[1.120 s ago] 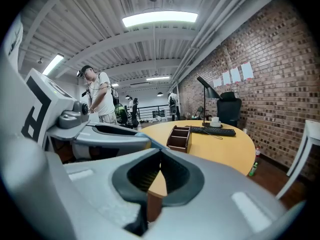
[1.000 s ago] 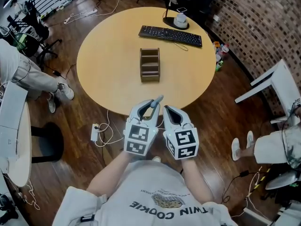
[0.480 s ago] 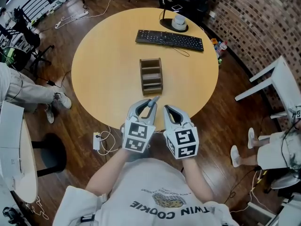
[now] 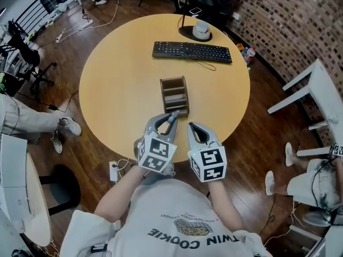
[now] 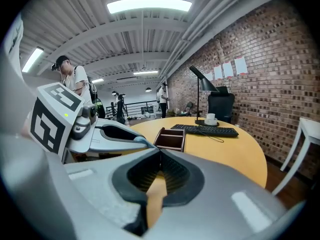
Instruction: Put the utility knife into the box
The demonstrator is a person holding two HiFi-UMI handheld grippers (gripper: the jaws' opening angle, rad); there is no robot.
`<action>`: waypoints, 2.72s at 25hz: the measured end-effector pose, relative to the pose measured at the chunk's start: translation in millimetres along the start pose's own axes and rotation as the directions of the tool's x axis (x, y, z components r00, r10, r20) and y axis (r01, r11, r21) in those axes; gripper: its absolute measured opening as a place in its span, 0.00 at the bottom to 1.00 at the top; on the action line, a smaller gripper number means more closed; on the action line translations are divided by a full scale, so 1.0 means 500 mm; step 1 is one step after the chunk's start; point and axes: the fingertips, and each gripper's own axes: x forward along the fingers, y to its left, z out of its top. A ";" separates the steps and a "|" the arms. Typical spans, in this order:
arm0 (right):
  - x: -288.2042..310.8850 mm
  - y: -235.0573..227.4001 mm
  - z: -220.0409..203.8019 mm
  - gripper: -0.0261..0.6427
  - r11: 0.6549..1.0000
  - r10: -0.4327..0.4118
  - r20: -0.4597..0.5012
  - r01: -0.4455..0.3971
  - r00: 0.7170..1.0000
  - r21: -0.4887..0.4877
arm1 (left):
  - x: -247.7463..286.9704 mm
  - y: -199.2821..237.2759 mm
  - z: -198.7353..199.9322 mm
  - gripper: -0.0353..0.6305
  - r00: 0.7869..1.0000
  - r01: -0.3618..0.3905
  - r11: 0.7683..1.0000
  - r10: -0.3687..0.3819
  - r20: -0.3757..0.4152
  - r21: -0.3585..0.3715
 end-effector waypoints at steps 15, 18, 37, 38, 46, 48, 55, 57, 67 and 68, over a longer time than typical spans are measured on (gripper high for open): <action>0.027 -0.008 -0.014 0.04 0.996 -0.066 -0.014 0.067 0.998 0.054 | 0.062 0.016 -0.040 0.16 0.991 0.107 0.942 -0.075 -0.112 0.318; 0.029 -0.003 -0.012 0.04 0.996 -0.068 -0.014 0.069 0.998 0.056 | 0.068 0.009 -0.052 0.16 0.987 0.133 0.913 -0.085 -0.139 0.386; 0.021 0.004 -0.022 0.04 0.995 -0.059 -0.028 0.061 0.998 0.073 | 0.110 -0.003 -0.095 0.17 0.963 0.213 0.806 -0.078 -0.258 0.553; 0.020 0.003 -0.022 0.04 0.996 -0.059 -0.030 0.061 0.998 0.071 | 0.112 -0.003 -0.097 0.17 0.962 0.216 0.807 -0.079 -0.263 0.549; 0.013 0.002 -0.026 0.04 0.996 -0.050 -0.036 0.052 0.998 0.065 | 0.116 -0.010 -0.106 0.23 0.953 0.246 0.807 -0.100 -0.286 0.537; 0.011 0.000 -0.025 0.04 0.997 -0.048 -0.035 0.050 0.998 0.063 | 0.116 -0.013 -0.102 0.25 0.954 0.247 0.807 -0.105 -0.282 0.536; 0.003 0.005 -0.025 0.04 0.998 -0.035 -0.032 0.037 0.999 0.056 | 0.106 -0.019 -0.096 0.27 0.957 0.237 0.826 -0.107 -0.271 0.511; -0.001 0.004 -0.025 0.04 0.998 -0.034 -0.032 0.036 0.999 0.056 | 0.101 -0.018 -0.089 0.27 0.960 0.225 0.844 -0.106 -0.259 0.487; -0.047 0.011 -0.027 0.04 0.999 -0.008 -0.002 0.008 1.000 0.035 | 0.033 -0.043 -0.053 0.21 0.980 0.157 0.968 -0.129 -0.148 0.195; -0.054 0.012 -0.028 0.04 1.000 -0.003 0.000 0.003 1.000 0.031 | 0.025 -0.048 -0.050 0.19 0.983 0.149 0.974 -0.127 -0.136 0.170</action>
